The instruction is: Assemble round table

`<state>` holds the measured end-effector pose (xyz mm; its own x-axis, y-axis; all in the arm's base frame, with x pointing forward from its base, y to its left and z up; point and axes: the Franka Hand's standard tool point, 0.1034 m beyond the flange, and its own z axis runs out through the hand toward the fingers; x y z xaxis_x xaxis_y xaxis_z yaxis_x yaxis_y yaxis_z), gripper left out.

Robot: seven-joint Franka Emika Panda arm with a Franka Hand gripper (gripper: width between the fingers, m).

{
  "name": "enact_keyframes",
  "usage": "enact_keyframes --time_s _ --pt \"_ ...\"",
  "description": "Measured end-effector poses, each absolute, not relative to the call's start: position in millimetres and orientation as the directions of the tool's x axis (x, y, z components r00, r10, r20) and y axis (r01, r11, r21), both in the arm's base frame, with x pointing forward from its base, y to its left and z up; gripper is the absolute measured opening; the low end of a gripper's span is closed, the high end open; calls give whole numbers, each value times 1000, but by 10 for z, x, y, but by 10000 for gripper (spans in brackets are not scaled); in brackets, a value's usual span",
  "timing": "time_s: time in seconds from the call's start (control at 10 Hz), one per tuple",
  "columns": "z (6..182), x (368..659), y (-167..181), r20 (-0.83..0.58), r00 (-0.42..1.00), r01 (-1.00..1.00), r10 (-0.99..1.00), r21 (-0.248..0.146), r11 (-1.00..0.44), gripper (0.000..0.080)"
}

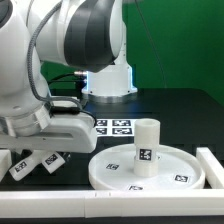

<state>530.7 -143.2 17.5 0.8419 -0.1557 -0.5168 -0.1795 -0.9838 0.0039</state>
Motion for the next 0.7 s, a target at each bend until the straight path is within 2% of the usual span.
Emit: enact_keyframes --time_s 0.1,0.7 --pt "187 5316 -1438 -515 843 -179 -156 5 -984 434" --pt "193 5321 -1442 -514 844 -176 -155 7 -984 433"
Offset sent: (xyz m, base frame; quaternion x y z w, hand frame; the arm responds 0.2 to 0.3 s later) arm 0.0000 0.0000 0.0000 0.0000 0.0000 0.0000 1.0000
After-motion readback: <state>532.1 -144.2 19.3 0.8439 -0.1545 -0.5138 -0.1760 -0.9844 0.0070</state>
